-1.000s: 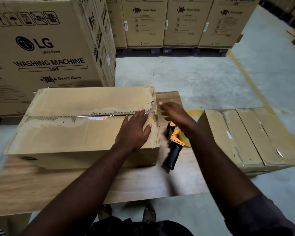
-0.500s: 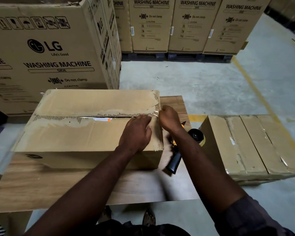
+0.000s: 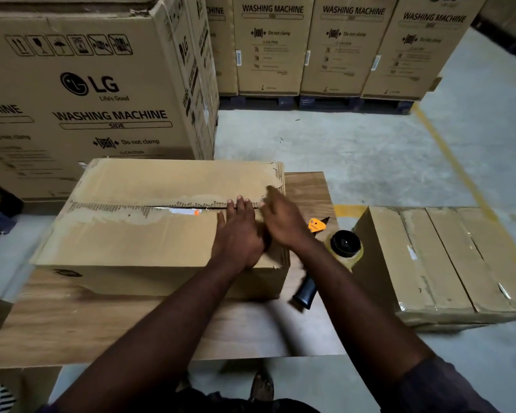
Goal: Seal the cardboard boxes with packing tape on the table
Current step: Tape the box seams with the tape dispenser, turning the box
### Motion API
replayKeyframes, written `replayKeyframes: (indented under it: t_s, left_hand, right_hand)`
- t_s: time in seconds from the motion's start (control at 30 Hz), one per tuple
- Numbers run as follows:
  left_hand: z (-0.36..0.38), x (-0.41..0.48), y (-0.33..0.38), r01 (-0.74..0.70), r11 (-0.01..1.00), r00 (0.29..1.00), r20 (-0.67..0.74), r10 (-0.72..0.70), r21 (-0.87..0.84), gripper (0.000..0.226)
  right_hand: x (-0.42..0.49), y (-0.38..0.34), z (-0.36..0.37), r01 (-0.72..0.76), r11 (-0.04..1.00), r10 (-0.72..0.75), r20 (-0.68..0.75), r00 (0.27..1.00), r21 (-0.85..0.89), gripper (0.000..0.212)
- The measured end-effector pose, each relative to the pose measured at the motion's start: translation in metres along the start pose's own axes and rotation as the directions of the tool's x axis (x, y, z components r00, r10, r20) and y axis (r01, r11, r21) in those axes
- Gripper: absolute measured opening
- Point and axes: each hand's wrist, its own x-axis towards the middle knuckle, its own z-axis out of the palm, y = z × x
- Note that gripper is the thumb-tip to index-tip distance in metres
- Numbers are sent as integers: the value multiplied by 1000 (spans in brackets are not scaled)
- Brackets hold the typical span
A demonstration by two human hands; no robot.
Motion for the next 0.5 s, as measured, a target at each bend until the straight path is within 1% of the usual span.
replayKeyframes:
  t_s: [0.03, 0.07, 0.1, 0.2, 0.27, 0.3, 0.37, 0.43, 0.47, 0.5]
  left_hand:
    - [1, 0, -1, -19, 999, 999, 26, 19, 32, 77]
    - [1, 1, -2, -37, 998, 999, 41, 35, 57, 77]
    - [0, 1, -4, -46, 997, 998, 40, 43, 59, 76]
    - [-5, 1, -25, -66, 998, 998, -9, 66, -23, 65]
    - [-9, -3, -50, -98, 995, 995, -23, 98, -17, 60]
    - [-12, -5, -67, -91, 996, 995, -30, 91, -6, 60]
    - [-19, -9, -103, -15, 1000, 998, -55, 15, -11, 60]
    - [-28, -13, -134, 99, 995, 992, -83, -100, -11, 60]
    - [-31, -14, -143, 149, 989, 985, -87, -149, 2, 61]
    - [-32, -14, -145, 166, 986, 983, -85, -163, 26, 62]
  right_hand:
    - [-2, 2, 10, 31, 993, -20, 99, 995, -111, 53]
    - [-4, 5, 18, 43, 978, -10, 158, 987, -205, 61]
    - [-5, 9, 21, 34, 966, 14, 181, 983, -258, 66]
    - [-8, 13, 24, 25, 919, 45, 169, 985, -393, 74]
    - [-11, 11, 27, 14, 885, 54, 132, 990, -466, 77]
    - [-11, 10, 28, -7, 877, 68, 109, 992, -481, 78]
    - [-11, 8, 32, -48, 863, 100, 77, 992, -503, 80]
    - [-11, 2, 39, -109, 836, 150, 33, 988, -537, 82]
    - [-9, -5, 43, -145, 821, 178, 6, 984, -552, 83]
    - [-7, -12, 49, -172, 814, 200, -11, 980, -554, 84]
